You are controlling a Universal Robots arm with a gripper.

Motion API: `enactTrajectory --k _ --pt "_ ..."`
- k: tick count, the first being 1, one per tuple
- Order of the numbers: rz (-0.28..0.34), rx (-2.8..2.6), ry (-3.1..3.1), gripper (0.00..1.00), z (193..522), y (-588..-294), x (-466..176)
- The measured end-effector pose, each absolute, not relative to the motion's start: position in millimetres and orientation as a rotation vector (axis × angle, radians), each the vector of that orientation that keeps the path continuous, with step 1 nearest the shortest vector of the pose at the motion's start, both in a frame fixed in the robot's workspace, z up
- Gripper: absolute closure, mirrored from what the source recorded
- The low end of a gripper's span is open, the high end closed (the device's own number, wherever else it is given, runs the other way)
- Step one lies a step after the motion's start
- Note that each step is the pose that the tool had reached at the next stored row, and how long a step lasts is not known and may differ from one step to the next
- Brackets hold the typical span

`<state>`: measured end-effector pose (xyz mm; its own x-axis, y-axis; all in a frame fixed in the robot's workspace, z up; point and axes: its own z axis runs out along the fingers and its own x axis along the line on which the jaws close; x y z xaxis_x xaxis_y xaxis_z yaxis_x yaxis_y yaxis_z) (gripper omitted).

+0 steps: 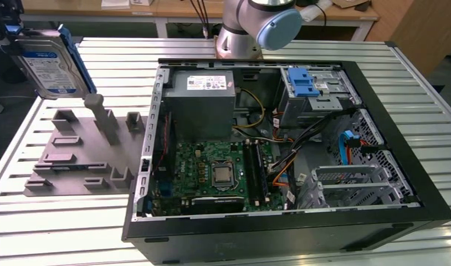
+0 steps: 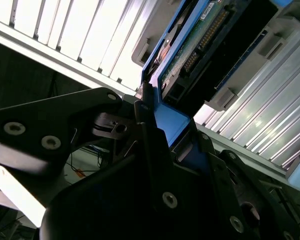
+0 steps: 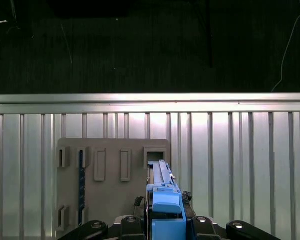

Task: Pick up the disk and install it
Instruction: 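Pick up the disk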

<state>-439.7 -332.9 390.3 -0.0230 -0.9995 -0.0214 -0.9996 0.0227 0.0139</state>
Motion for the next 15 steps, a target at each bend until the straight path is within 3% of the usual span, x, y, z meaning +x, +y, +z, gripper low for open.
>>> enactTrajectory --k 15 --pt "0.039 -2.192 2.243 0.64 397.4 -332.9 -439.7"
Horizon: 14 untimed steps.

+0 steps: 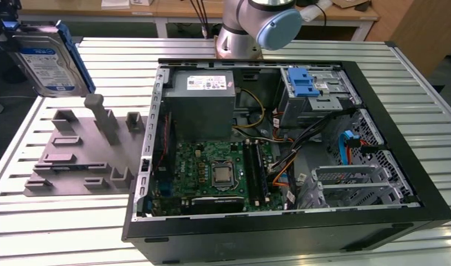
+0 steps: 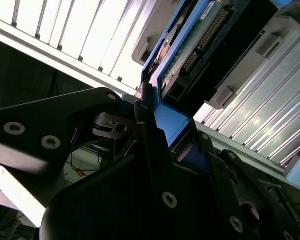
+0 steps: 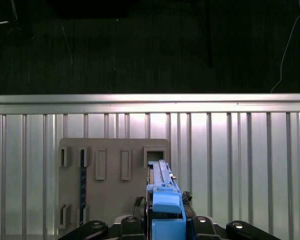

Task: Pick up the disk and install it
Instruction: 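Pick up the disk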

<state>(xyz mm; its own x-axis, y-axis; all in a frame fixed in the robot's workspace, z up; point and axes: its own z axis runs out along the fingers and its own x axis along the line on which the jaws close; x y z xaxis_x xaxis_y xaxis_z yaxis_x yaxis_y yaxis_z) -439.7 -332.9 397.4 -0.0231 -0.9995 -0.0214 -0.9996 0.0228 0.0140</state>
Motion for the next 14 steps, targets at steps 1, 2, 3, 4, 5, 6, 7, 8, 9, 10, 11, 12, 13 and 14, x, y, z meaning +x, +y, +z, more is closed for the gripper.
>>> enactTrajectory --k 1,2,3,4,5,6,7,8,9,10,11,12,13,14 --pt "0.039 -2.192 2.243 0.64 397.5 -332.9 -439.7" --pt "0.039 -2.192 2.243 0.64 397.5 -332.9 -439.7" --pt "0.039 -2.192 2.243 0.64 397.6 -333.0 -439.7" --pt "0.039 -2.192 2.243 0.64 397.6 -332.9 -439.7" --pt "0.039 -2.192 2.243 0.64 397.6 -332.9 -439.7" --pt "0.039 -2.192 2.243 0.64 397.7 -333.0 -439.7" --pt "0.039 -2.192 2.243 0.64 398.0 -332.9 -439.8" --pt "0.039 -2.192 2.243 0.64 398.3 -333.0 -439.8" --pt "0.039 -2.192 2.243 0.64 398.8 -332.9 -439.7" --pt "0.039 -2.192 2.243 0.64 399.5 -332.9 -439.7" --pt "0.039 -2.192 2.243 0.64 400.3 -332.9 -439.7" --pt "0.039 -2.192 2.243 0.64 401.1 -332.9 -439.7" --pt "0.039 -2.192 2.243 0.64 405.2 -332.9 -439.7" --pt "0.039 -2.192 2.243 0.64 406.4 -332.9 -439.7"
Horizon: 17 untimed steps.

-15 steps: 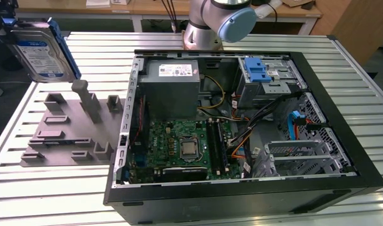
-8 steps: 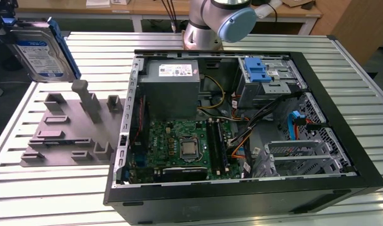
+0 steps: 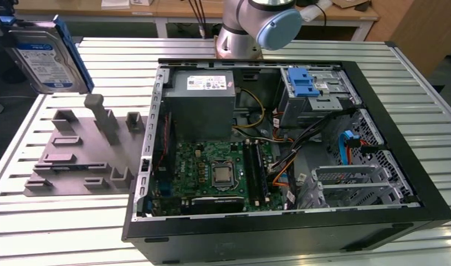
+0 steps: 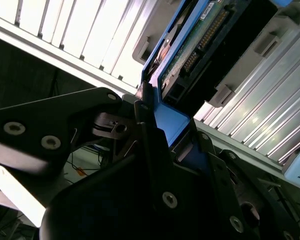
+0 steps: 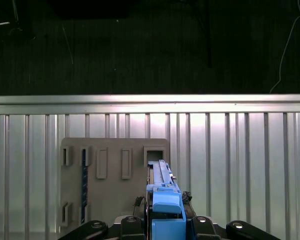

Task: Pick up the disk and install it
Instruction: 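Pick up the disk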

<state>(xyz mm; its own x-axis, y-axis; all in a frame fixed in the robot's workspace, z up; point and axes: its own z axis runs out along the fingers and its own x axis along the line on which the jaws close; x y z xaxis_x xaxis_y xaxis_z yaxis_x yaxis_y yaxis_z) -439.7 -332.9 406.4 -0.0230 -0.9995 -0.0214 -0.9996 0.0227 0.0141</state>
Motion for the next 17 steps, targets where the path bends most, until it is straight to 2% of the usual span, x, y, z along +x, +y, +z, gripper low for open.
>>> enactTrajectory --k 17 --pt "0.039 -2.192 2.243 0.64 431 -333 -440"
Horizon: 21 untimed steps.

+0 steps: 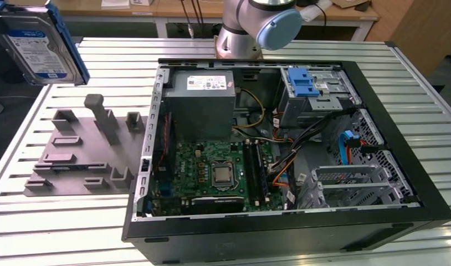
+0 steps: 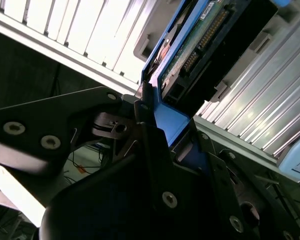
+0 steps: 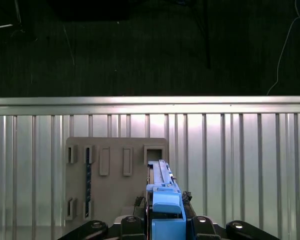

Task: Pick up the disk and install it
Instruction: 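Pick up the disk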

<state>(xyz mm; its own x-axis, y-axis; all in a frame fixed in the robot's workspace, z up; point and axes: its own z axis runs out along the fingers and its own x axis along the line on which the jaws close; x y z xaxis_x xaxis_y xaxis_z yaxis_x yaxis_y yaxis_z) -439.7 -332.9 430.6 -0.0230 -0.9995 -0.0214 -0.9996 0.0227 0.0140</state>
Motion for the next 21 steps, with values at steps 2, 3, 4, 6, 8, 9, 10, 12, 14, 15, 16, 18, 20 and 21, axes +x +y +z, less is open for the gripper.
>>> enactTrajectory --k 2,3,4,6,8,9,10,12,14,15,16,18,20,21 --pt "0.039 -2.194 2.24 0.64 433 -333 -440" --pt "0.039 -2.197 2.238 0.64 434 -333 -440" --pt "0.038 -2.201 2.235 0.64 435 -333 -440" --pt "0.038 -2.205 2.231 0.64 437 -333 -440" --pt "0.038 -2.206 2.23 0.64 439 -333 -440" --pt "0.038 -2.206 2.23 0.64 440 -333 -440" --pt "0.038 -2.206 2.23 0.64 442 -333 -440" --pt "0.038 -2.206 2.23 0.64 444 -333 -440" --pt "0.038 -2.207 2.229 0.64 447 -333 -440" --pt "0.038 -2.207 2.229 0.64 449 -333 -440" --pt "0.038 -2.207 2.229 0.64 450 -333 -440" --pt "0.038 -2.207 2.229 0.64 453 -333 -440" --pt "0.038 -2.207 2.229 0.64 457 -333 -440" --pt "0.038 -2.207 2.229 0.64 458 -333 -440"
